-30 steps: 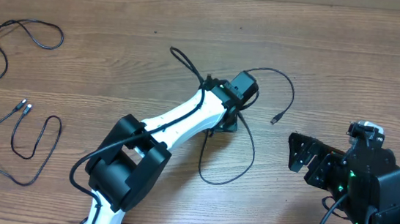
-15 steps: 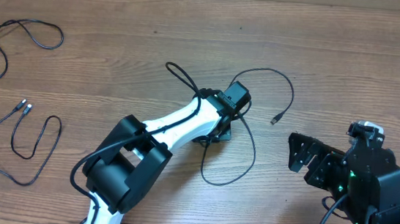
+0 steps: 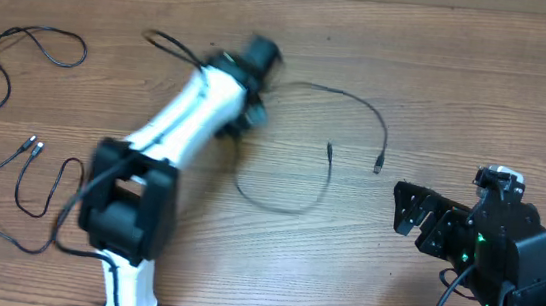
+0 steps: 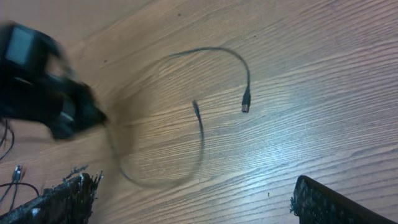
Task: Untangle cables
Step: 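Drag the cable up-left with the left gripper to the top-left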
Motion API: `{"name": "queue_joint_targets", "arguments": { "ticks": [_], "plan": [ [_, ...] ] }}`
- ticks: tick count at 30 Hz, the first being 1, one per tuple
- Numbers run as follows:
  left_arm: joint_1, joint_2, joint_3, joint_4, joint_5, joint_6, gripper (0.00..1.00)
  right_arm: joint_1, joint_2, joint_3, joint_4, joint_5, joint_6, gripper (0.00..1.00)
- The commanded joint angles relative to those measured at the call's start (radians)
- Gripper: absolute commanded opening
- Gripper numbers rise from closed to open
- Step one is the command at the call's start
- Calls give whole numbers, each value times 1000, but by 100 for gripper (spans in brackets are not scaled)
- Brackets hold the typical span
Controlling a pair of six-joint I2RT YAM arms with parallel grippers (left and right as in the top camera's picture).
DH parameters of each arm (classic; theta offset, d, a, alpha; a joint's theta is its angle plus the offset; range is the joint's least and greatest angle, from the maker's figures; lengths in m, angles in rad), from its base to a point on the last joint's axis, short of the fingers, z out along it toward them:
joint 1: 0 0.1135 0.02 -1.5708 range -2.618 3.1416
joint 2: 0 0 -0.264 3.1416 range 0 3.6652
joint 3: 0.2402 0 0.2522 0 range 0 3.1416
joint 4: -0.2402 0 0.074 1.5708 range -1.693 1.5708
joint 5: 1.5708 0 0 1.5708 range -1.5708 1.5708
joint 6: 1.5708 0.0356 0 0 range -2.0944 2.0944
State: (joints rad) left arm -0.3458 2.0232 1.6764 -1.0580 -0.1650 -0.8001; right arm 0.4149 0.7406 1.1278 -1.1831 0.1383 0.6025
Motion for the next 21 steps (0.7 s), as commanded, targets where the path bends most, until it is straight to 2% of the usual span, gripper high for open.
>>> {"name": "queue_joint_targets", "arguments": {
  "ticks": [1,6,9,21],
  "plan": [
    [123,-83,185,-48,-52,73,4,4,-3,18,2,11,3,100],
    [270,-142,426,-149,-47,83,4,4,-3,18,2,11,3,100],
    [329,-179,511,-189,-44,82,4,4,-3,18,2,11,3,100],
    [332,-215,518,-332,-18,92,4,4,-3,18,2,11,3,100]
  ]
}}
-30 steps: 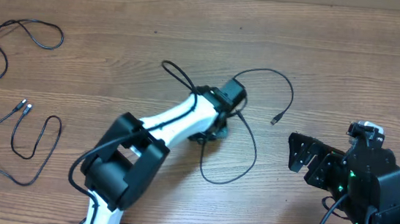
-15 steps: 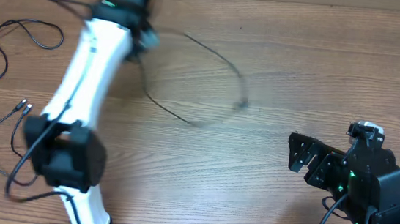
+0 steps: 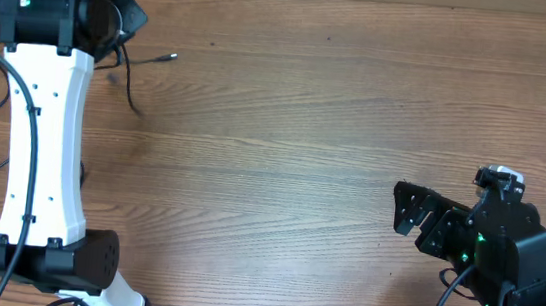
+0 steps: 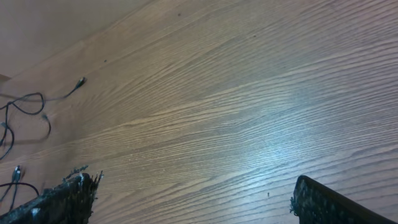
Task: Untangle cables
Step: 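Drag the cable up-left with the left gripper to the top-left, then release the cable and hold the left gripper near the top-left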
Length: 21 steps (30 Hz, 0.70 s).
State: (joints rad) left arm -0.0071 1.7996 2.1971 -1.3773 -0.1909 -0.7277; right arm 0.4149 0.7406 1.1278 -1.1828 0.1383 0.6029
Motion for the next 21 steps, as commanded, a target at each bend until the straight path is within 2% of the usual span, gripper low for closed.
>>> {"name": "queue_joint_targets", "arguments": {
  "ticks": [1,7,13,21],
  "plan": [
    [-7,8,-2,-19,9,21,4,4,-3,18,2,11,3,100],
    [-7,8,-2,-55,79,43,4,4,-3,18,2,11,3,100],
    [-6,11,-3,-65,67,88,4,4,-3,18,2,11,3,100],
    [-6,13,-65,-67,53,84,5,4,-3,18,2,11,3,100]
  ]
}}
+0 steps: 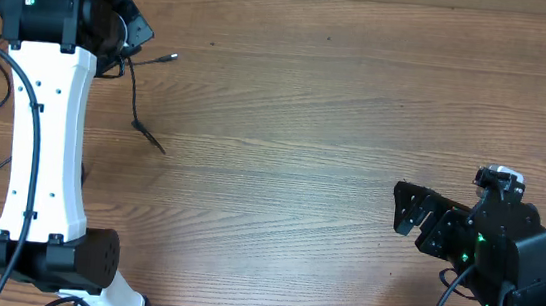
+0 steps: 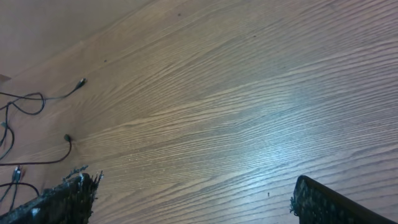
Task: Untangle cables
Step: 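Release the cable and hold the left gripper near the top-left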
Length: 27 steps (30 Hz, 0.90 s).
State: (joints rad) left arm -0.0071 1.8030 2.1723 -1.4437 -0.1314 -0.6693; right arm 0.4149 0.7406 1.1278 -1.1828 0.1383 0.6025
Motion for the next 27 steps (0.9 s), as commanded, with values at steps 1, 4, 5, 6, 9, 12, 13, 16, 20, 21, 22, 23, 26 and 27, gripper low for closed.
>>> {"name": "queue_joint_targets", "arguments": {
  "ticks": [1,4,5,6,9,12,13,16,20,21,22,23,26,27],
  "plan": [
    [-6,9,-54,0,-6,26,4,4,-3,18,2,11,3,100],
    [-6,9,-121,18,-6,-12,5,4,-3,18,2,11,3,100],
    [-6,9,-146,29,-6,-29,4,4,-3,18,2,11,3,100],
    [-7,10,-181,50,-6,-47,4,4,-3,18,2,11,3,100],
    [-8,10,-307,155,-5,-101,4,4,-3,18,2,11,3,100],
    [-8,10,-404,262,16,-129,5,4,-3,18,2,11,3,100],
    [-8,10,-443,314,31,-128,4,4,-3,18,2,11,3,100],
    [-9,10,-555,449,44,-128,4,4,-3,18,2,11,3,100],
    [-9,10,-701,615,-8,-128,4,4,-3,18,2,11,3,100],
    [-9,10,-732,651,-29,-128,4,4,-3,18,2,11,3,100],
    [-7,10,-755,676,-48,-128,5,4,-3,18,2,11,3,100],
    [-6,10,-774,692,-71,-128,5,4,-3,18,2,11,3,100],
    [0,10,-809,695,-126,-113,46,4,-3,18,2,11,3,100],
    [3,10,-809,690,-126,-88,78,4,-3,18,2,11,3,100]
  ]
}}
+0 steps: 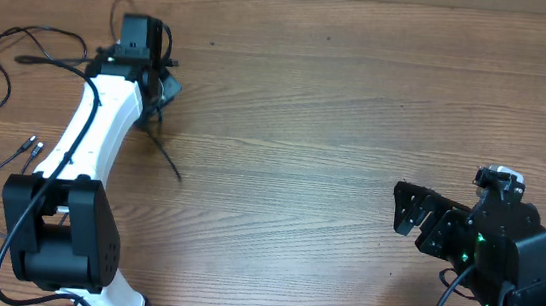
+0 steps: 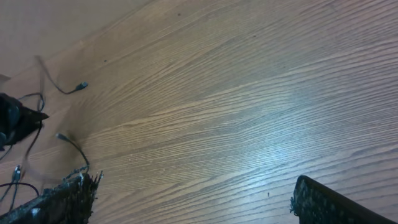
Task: Untangle cables
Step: 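Release the cable and hold the left gripper near the top-left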
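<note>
A thin black cable trails from my left gripper at the far left of the table, its free end pointing down and to the right. That gripper looks shut on the cable; its fingers are partly hidden by its own body. The right wrist view shows the left gripper as a dark shape, with the cable's tail blurred beside it. My right gripper rests at the near right, open over bare wood with nothing between its fingers.
A second black cable lies looped at the far left corner. A third cable with two small plugs curls at the near left, beside the left arm's base. The table is brown wood.
My left gripper has come away from the far left corner, a little to the right and nearer. The cable's free end now reaches further right. The right gripper has not moved.
My left gripper was at a black cable lying in the table's middle. Then it was at the far left corner and the middle held no cable. There it stayed with the cable trailing below it. Now it sits slightly right of that corner, cable still trailing.
</note>
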Motion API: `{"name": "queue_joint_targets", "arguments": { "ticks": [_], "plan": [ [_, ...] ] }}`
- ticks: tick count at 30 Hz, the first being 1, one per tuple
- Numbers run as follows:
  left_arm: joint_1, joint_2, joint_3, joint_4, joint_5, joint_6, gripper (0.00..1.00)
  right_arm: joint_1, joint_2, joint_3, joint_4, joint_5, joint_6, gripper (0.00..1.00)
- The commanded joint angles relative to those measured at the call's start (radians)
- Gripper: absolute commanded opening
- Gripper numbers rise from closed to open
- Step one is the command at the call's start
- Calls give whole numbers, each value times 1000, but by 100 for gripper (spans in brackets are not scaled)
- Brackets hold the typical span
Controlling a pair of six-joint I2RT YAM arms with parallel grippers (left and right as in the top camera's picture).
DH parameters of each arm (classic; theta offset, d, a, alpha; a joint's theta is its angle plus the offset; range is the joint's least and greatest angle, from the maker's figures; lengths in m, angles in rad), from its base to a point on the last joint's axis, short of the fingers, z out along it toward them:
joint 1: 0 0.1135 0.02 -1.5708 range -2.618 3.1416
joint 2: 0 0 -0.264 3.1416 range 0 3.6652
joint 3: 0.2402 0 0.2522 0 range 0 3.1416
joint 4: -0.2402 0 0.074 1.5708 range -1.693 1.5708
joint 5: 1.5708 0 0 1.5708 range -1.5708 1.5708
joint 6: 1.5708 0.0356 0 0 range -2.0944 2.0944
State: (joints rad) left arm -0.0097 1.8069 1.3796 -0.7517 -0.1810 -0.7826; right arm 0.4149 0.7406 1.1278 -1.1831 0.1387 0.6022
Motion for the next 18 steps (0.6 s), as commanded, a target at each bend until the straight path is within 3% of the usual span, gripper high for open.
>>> {"name": "queue_joint_targets", "arguments": {
  "ticks": [1,6,13,18],
  "plan": [
    [9,5,-13,-3,-71,62,100,4,-3,18,2,10,3,100],
    [31,1,105,-140,23,135,100,4,-3,18,2,10,3,100],
    [32,-12,411,-423,90,213,100,4,-3,18,2,10,3,100],
    [22,-90,498,-500,104,219,100,4,-3,18,2,10,3,100]
  ]
}}
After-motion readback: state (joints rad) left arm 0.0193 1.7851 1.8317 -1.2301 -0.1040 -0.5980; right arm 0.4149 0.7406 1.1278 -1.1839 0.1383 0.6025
